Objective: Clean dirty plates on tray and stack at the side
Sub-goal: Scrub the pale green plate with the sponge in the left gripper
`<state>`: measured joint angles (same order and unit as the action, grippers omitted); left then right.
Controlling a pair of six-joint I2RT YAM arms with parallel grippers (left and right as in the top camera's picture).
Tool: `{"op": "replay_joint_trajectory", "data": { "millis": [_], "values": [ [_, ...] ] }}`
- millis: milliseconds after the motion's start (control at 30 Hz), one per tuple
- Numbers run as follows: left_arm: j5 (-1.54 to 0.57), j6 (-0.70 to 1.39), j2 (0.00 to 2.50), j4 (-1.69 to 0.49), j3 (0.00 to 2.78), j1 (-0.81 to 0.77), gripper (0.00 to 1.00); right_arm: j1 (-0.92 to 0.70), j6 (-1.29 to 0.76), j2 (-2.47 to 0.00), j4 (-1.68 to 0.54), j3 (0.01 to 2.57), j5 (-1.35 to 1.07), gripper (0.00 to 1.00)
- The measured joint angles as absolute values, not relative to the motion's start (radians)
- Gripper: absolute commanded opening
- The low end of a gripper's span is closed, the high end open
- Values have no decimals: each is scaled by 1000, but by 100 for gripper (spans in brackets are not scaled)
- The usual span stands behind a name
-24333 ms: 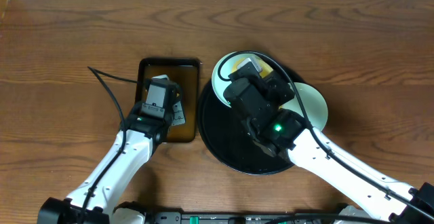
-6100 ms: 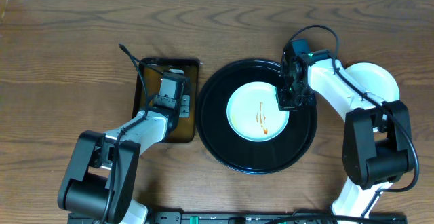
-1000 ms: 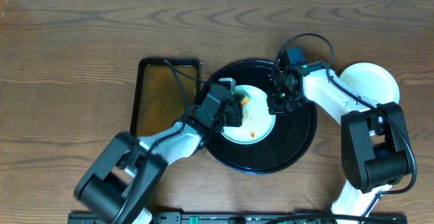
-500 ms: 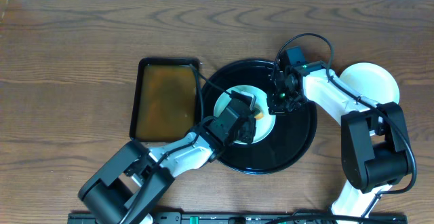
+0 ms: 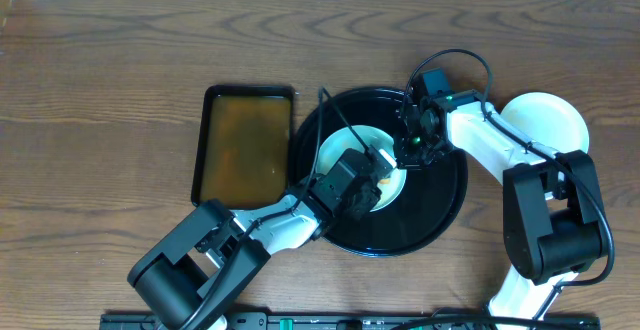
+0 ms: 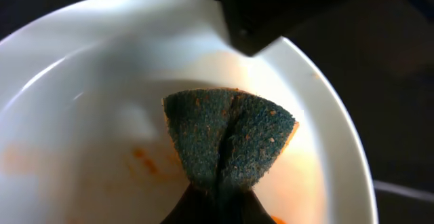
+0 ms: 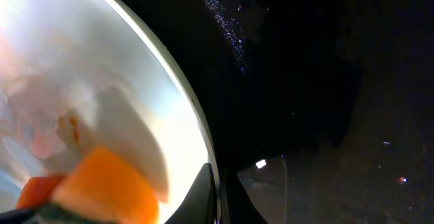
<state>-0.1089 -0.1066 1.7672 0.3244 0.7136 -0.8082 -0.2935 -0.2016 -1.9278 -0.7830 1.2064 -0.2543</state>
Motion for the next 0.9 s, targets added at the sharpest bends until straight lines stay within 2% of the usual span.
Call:
{"op": "replay_joint_trajectory", "data": {
  "millis": [267,633,900],
  "values": [
    [-121,-149,1767,315,714,-825,7,-294,-202,-1928,-783,1206,-254,1],
    [-111,4,1778,375,713,-765,7,-294,-202,-1928,-783,1206,-254,1],
    [-105,65,1847,509,713,-749,7,-294,-202,-1928,-785,1206,-253,1]
  ]
}}
